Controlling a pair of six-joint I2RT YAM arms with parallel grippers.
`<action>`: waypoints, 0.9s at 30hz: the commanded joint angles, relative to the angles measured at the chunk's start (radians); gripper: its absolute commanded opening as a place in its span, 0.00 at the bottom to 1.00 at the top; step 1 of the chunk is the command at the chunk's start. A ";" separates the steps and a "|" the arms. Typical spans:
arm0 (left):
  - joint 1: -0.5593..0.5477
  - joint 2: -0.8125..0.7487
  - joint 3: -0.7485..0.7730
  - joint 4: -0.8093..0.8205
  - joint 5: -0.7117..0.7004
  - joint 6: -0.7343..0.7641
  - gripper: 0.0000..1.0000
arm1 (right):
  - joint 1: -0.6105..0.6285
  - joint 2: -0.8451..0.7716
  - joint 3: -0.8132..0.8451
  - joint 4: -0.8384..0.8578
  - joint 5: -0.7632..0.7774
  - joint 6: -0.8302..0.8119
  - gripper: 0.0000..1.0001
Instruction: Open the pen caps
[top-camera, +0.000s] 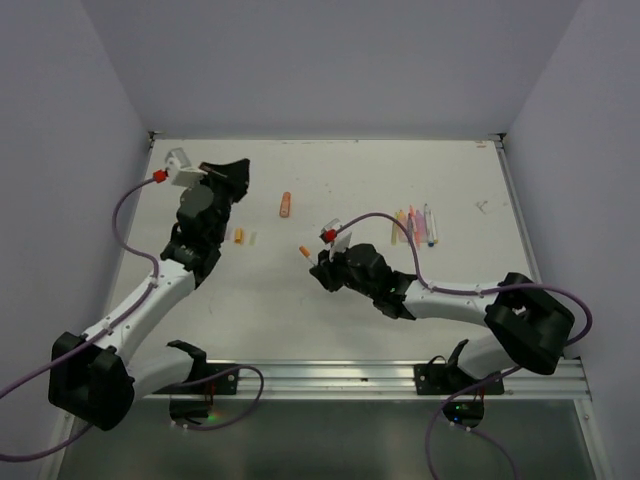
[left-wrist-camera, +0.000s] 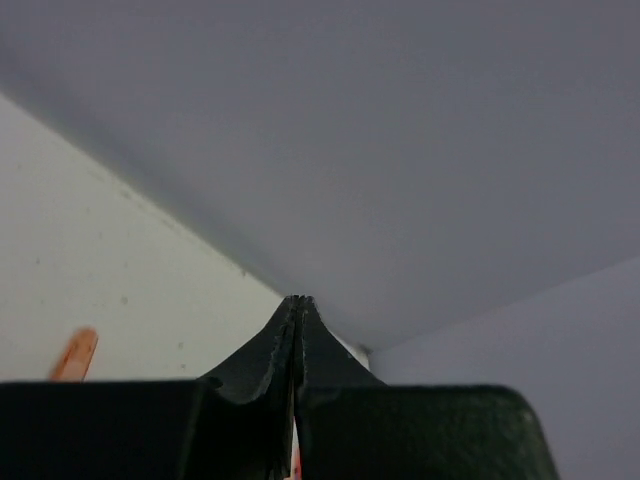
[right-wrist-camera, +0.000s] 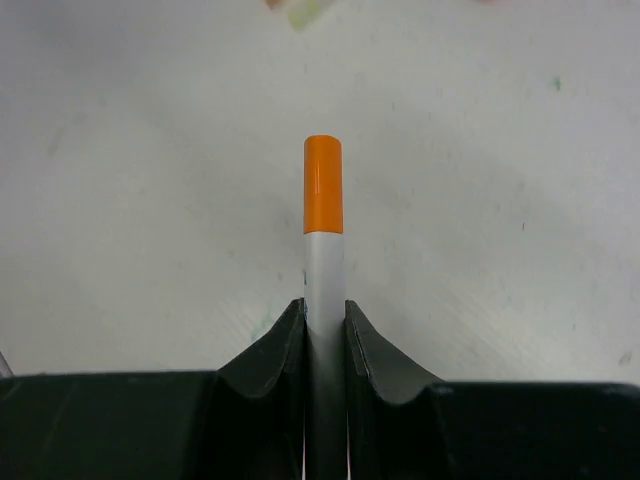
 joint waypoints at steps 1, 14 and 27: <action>0.050 -0.064 0.085 0.176 -0.215 -0.001 0.00 | 0.005 -0.003 -0.037 -0.130 -0.008 -0.021 0.00; 0.067 -0.003 0.128 -0.080 0.294 0.159 0.57 | 0.005 -0.117 -0.024 -0.113 0.054 0.010 0.00; -0.094 0.000 -0.046 -0.126 0.460 0.096 0.71 | 0.007 -0.134 0.058 -0.024 0.135 0.017 0.00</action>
